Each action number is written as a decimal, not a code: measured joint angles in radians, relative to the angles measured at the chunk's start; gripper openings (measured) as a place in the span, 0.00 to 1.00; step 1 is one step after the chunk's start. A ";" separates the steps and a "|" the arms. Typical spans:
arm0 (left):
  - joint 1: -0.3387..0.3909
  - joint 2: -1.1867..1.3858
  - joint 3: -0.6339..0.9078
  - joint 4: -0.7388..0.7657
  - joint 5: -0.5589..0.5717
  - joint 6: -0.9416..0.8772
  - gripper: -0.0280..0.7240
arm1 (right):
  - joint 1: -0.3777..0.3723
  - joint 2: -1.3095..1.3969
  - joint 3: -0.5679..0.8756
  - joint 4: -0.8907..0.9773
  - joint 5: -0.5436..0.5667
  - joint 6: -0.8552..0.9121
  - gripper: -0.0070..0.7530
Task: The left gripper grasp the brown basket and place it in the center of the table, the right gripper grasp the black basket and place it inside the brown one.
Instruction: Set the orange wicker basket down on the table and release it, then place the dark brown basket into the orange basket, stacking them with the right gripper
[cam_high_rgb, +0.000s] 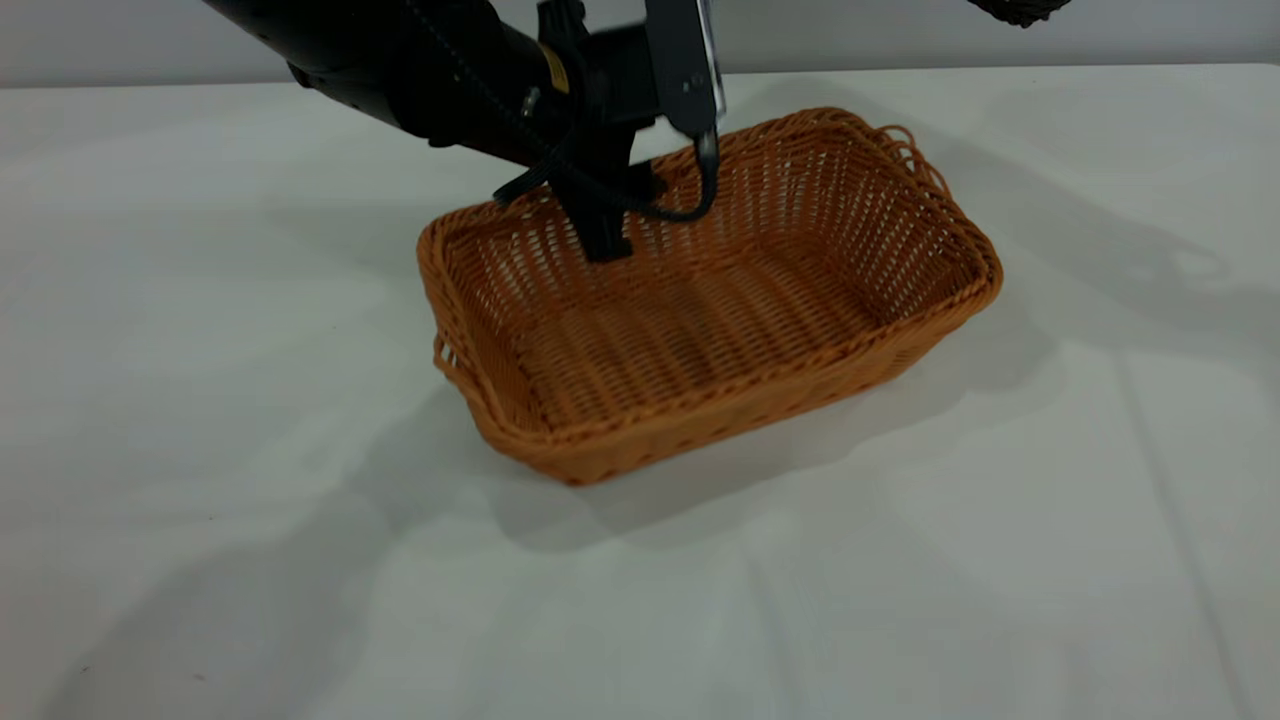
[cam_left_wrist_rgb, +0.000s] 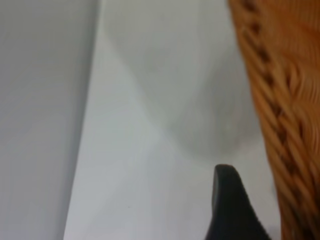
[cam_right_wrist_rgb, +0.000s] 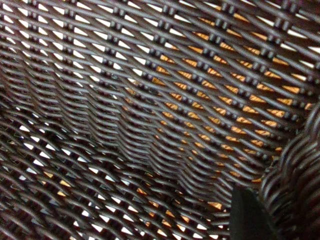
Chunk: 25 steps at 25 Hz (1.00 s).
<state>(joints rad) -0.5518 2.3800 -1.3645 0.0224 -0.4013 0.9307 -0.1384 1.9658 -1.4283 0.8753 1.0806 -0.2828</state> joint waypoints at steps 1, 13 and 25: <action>0.000 -0.002 0.000 -0.022 -0.010 0.000 0.54 | 0.000 0.000 0.000 0.000 0.001 -0.006 0.27; 0.003 -0.073 0.015 -0.158 -0.052 0.079 0.56 | -0.032 0.000 0.000 0.041 -0.021 -0.015 0.27; 0.029 -0.569 0.247 -0.539 -0.131 0.185 0.56 | -0.175 0.000 0.000 0.085 -0.048 -0.045 0.27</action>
<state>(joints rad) -0.5228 1.8109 -1.1174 -0.5167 -0.5326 1.1153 -0.3130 1.9658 -1.4283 0.9607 1.0328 -0.3279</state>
